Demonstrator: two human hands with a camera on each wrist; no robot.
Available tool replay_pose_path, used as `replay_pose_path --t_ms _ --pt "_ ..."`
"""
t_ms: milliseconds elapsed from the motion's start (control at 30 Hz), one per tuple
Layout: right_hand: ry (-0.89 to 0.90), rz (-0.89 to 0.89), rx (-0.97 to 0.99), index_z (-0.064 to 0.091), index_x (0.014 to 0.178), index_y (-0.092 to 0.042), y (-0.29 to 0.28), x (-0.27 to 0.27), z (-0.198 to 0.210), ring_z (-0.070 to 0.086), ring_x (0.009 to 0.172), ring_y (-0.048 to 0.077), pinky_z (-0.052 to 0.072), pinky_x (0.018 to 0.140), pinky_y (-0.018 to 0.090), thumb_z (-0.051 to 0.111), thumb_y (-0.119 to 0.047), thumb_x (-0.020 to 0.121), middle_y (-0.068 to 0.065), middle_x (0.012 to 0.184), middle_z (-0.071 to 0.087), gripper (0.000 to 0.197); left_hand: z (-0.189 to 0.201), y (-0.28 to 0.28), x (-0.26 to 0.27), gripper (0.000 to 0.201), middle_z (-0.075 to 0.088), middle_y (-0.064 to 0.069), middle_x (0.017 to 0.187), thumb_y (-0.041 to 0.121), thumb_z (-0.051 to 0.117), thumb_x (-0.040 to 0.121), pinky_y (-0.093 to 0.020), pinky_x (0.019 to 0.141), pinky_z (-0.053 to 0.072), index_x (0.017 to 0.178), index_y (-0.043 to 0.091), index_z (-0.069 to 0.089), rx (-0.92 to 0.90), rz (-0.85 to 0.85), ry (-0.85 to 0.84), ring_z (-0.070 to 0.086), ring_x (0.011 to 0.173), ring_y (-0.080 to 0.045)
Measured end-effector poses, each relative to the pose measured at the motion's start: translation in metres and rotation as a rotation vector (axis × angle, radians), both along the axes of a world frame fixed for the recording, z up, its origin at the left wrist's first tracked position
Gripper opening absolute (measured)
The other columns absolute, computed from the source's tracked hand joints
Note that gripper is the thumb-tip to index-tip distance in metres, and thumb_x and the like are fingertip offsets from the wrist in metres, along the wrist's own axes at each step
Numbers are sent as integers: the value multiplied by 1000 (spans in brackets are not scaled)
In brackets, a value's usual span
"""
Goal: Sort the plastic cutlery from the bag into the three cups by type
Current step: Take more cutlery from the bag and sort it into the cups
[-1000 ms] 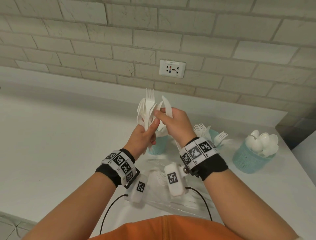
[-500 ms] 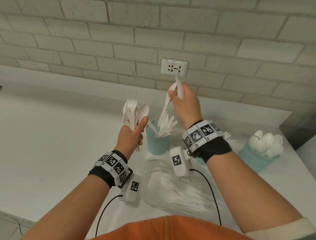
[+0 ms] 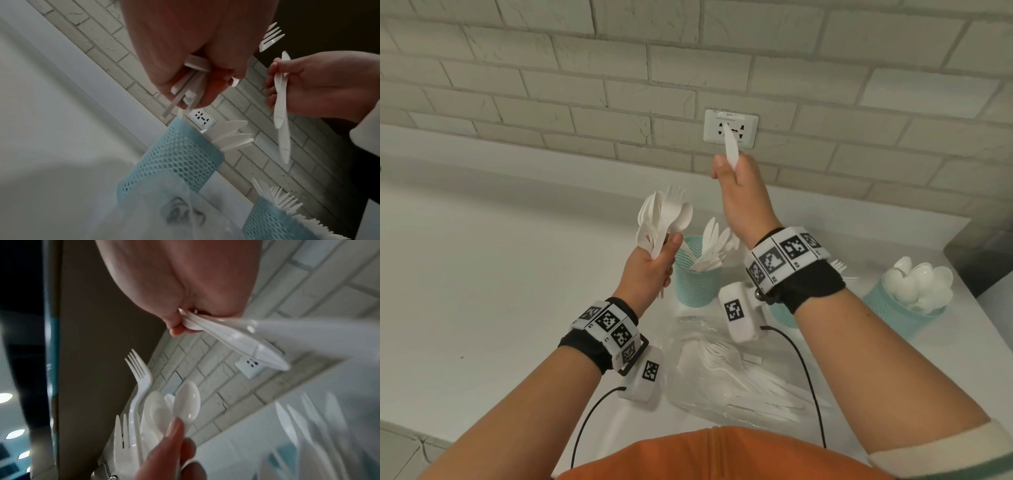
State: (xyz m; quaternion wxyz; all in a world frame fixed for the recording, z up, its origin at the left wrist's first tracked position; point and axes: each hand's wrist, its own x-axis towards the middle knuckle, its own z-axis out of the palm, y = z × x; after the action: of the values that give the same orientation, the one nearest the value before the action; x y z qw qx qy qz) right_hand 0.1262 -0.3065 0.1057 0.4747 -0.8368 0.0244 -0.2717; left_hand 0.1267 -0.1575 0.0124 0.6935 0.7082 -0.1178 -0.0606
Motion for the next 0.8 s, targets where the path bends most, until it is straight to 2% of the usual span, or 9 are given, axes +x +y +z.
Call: replay_pose_path --t_ms 33,100,300,433,500,600,667,733,800 --pt "8 21 66 49 90 -13 1 1 -5 45 81 9 36 72 8 34 -27 102 1 93 46 24 -1 0 1 24 37 13 48 37 54 94 -21 47 35 74 24 48 4 1 -4 34 44 -5" --pt "9 55 192 50 91 -16 2 1 -12 44 76 3 37 71 6 33 -28 102 -6 85 47 23 -2 1 2 22 38 14 48 38 53 94 -21 48 36 75 26 48 15 6 -9 35 44 -5" --pt "24 112 427 66 96 -25 3 1 -32 61 84 13 54 86 30 47 -34 97 -5 87 56 21 -8 1 1 20 40 6 58 35 49 96 -25 52 40 84 19 49 41 3 -61 39 50 -8" --pt "163 137 339 69 104 -22 2 -4 -53 67 94 17 53 93 39 53 -28 95 -2 97 67 19 -6 -2 -1 25 42 11 54 35 45 97 -24 51 44 83 15 49 67 -36 -118 41 49 -8" --pt "235 126 196 67 112 -19 0 -4 -59 64 96 15 51 95 35 57 -25 93 1 107 68 22 -6 -3 -1 33 42 9 54 37 44 97 -25 51 42 89 6 51 60 -54 -100 40 47 -9" --pt "231 107 118 58 125 -16 1 -6 -54 57 106 9 43 94 20 56 -36 92 0 119 62 38 -6 -4 -1 40 41 5 56 38 45 97 -25 49 37 97 -2 53 42 -43 -55 38 46 -10" --pt "105 77 178 62 115 -13 6 -11 -42 56 106 11 39 88 12 50 -38 95 0 109 61 34 -7 -6 -1 36 42 3 57 38 47 96 -26 49 37 91 3 52 61 -2 -67 38 46 -10" --pt "8 83 219 64 102 -20 13 -18 -34 54 103 14 40 86 15 51 -40 94 -2 101 59 26 -7 -7 -1 28 43 4 57 39 49 96 -28 49 38 86 13 49 106 44 -102 40 47 -11" --pt "33 153 195 63 105 -24 20 -25 -30 54 101 11 40 81 12 58 -42 89 -3 106 56 24 -6 -10 -1 23 44 5 59 37 49 96 -26 49 39 95 14 51 145 60 -134 41 47 -10"
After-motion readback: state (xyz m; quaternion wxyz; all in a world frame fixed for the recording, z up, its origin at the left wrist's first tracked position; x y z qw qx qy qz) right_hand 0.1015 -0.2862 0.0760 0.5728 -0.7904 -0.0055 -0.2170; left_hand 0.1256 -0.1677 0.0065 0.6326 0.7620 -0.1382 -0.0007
